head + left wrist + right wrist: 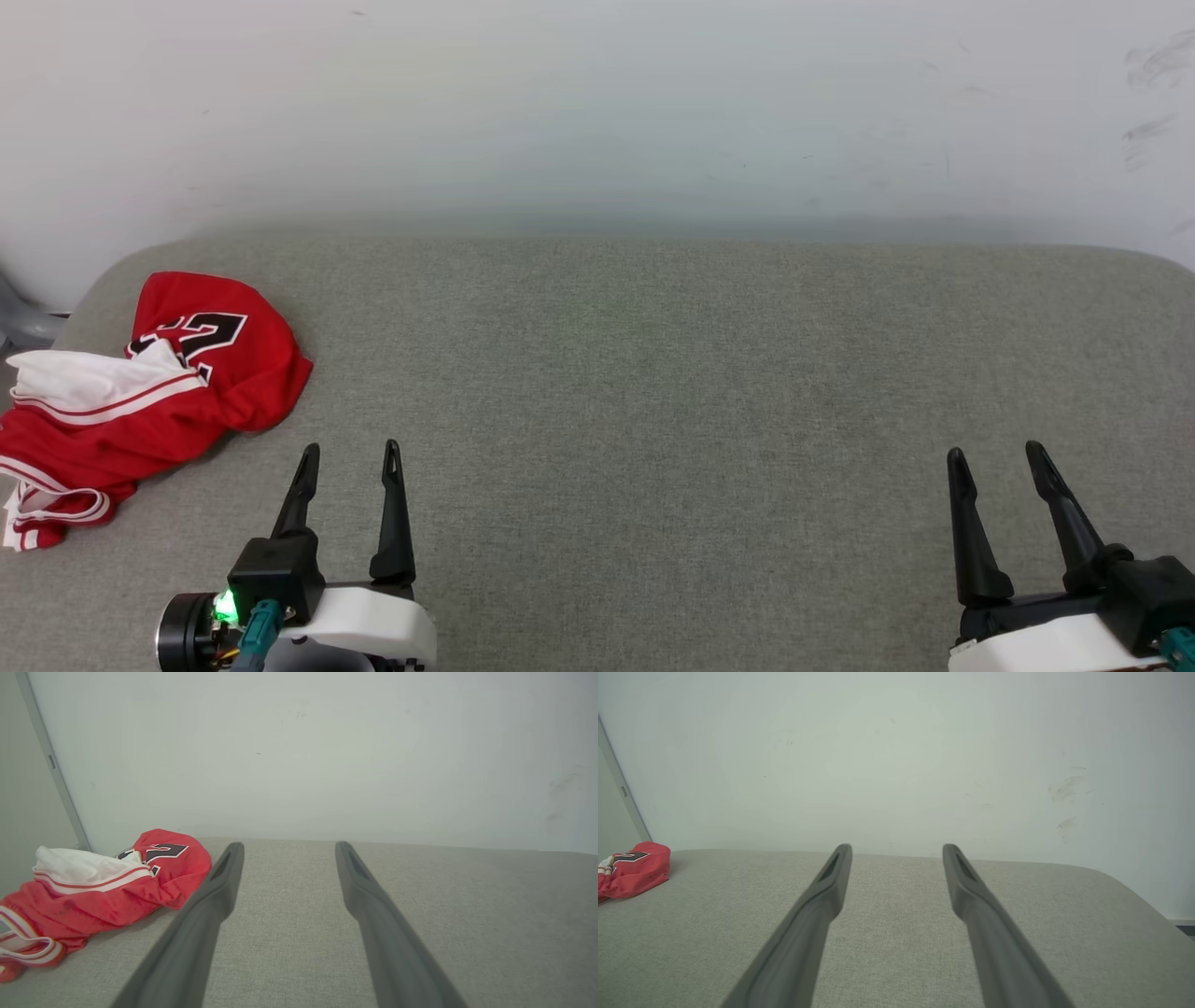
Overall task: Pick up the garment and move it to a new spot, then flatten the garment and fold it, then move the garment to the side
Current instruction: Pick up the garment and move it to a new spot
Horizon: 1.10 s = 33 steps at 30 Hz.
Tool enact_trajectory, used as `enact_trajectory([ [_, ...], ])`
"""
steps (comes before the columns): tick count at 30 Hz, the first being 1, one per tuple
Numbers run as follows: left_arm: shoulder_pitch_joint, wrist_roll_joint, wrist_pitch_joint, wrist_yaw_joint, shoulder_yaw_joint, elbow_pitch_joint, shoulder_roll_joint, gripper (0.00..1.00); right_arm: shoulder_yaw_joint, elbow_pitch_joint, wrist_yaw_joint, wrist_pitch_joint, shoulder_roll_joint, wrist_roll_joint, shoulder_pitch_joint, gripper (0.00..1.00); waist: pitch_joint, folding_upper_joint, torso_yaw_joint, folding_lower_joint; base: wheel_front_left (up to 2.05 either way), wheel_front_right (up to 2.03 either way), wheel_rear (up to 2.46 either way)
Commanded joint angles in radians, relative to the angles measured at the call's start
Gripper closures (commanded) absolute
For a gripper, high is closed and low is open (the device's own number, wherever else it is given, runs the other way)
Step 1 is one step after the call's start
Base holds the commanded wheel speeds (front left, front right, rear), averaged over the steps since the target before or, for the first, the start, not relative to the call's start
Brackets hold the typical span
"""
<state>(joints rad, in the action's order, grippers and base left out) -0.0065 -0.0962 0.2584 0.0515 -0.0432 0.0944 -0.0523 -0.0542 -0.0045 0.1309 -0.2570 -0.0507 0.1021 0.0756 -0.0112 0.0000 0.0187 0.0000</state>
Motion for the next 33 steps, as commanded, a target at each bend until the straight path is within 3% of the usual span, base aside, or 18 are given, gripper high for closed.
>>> enact_trajectory([
  [1, 0.011, 0.021, 0.008, -0.006, 0.003, 0.003, 0.002, 0.0, 0.002, -0.003, 0.0, -0.009, 0.001, -0.014, 0.011, 0.0, -0.001, 0.0, 0.001, 0.0, 0.0, 0.0, 0.0],
  [25, 0.007, -0.028, 0.008, -0.01, 0.006, 0.029, 0.002, 0.0, -0.004, 0.026, 0.0, -0.008, 0.001, 0.068, 0.012, 0.0, -0.002, 0.0, 0.006, 0.0, 0.0, 0.0, 0.0],
  [33, -0.009, -0.035, 0.008, -0.011, 0.006, 0.032, 0.002, 0.0, 0.0, 0.021, 0.0, -0.008, 0.001, 0.07, 0.015, 0.0, -0.001, 0.0, 0.057, 0.0, 0.0, 0.0, 0.0],
])
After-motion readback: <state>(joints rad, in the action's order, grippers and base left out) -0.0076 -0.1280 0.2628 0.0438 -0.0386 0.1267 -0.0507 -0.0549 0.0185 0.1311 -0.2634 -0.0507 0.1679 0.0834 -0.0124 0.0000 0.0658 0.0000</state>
